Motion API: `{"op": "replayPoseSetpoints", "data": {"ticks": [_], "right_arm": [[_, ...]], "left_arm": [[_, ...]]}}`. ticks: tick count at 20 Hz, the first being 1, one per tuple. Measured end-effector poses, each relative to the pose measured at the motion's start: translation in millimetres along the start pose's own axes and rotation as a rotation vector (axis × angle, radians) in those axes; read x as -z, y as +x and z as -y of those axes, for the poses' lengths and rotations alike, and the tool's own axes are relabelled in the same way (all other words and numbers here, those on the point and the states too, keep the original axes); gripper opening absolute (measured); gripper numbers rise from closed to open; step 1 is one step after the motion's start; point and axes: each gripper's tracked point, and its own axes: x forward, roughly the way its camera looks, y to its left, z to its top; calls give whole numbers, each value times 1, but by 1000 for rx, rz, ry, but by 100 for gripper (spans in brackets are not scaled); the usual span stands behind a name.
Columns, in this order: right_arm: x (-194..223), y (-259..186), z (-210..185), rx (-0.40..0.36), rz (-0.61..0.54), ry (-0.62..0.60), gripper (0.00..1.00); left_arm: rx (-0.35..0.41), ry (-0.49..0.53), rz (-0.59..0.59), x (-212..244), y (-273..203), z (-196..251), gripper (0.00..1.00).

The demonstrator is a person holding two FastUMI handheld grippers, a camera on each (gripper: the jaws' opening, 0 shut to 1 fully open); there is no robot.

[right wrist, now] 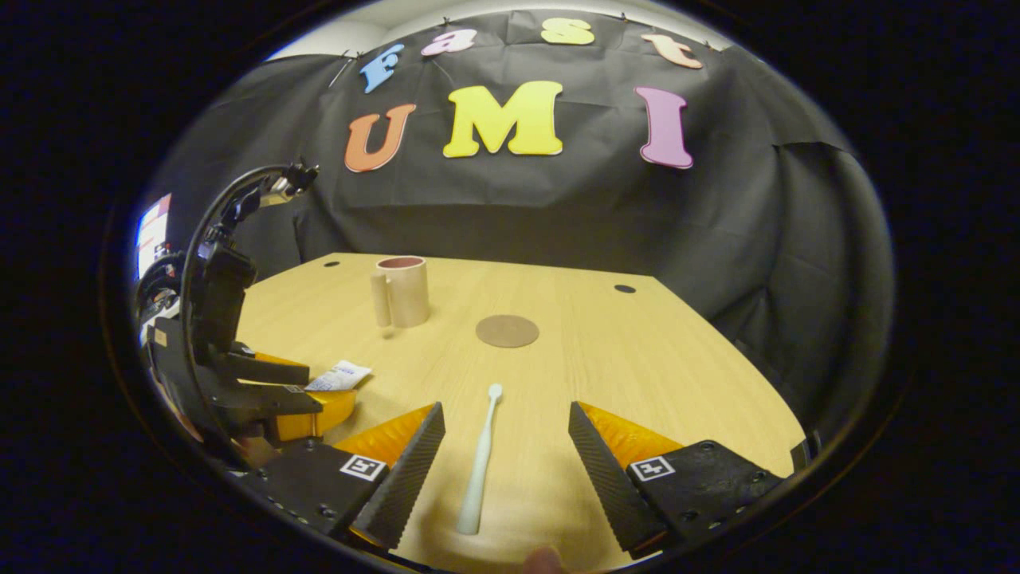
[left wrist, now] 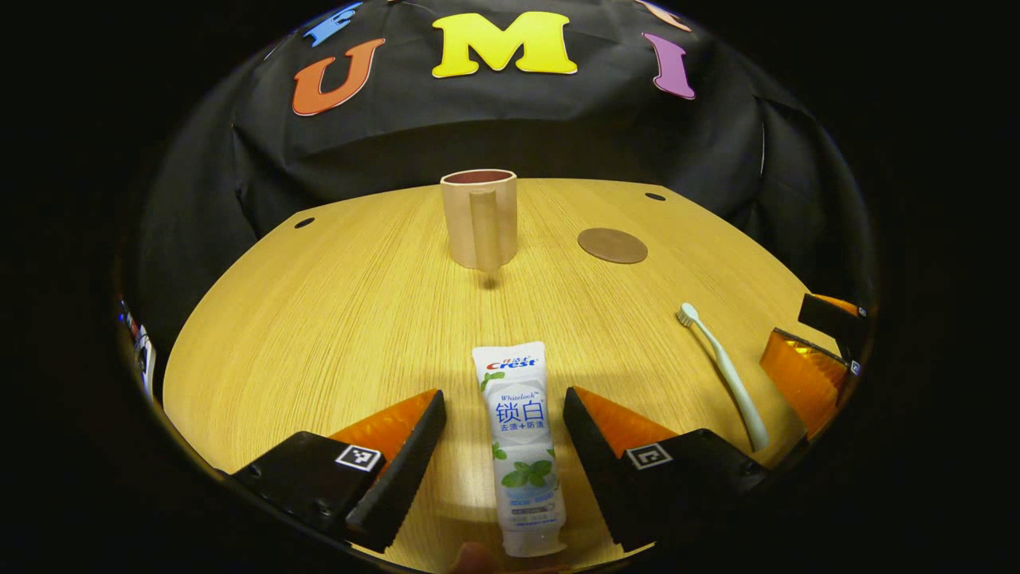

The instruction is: Put the toothbrush and toothpaste on the desktop into the cup, then pick up the cup and place it on the coaster on the desktop.

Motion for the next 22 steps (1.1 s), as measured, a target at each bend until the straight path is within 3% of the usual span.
{"op": "replayPoseSetpoints", "data": {"ticks": [9, 10, 11, 12, 13, 15, 16, 22], "right_arm": [[25, 24, -12, -31, -148, 38, 95], [25, 27, -13, -34, -164, 49, 95], [27, 28, -15, -35, -180, 60, 97], [25, 28, -16, -38, -187, 64, 95], [24, 31, -15, -25, -190, 61, 94], [23, 38, -15, -9, -197, 48, 88], [23, 42, -15, -3, -199, 42, 86], [31, 54, -26, -14, -245, 57, 70]], "left_arm": [[-18, -1, -32, -1, -6, -4, 72], [-17, -1, -37, 0, -8, -5, 74], [-21, -6, -40, 0, -8, -7, 62], [-23, -12, -44, 1, -8, -6, 62], [-22, -15, -43, 0, -8, -5, 48], [-14, -17, -41, 1, -7, -3, 50], [-9, -17, -39, 0, -7, -3, 45], [-9, -35, -35, -6, -13, -9, 40]]}}
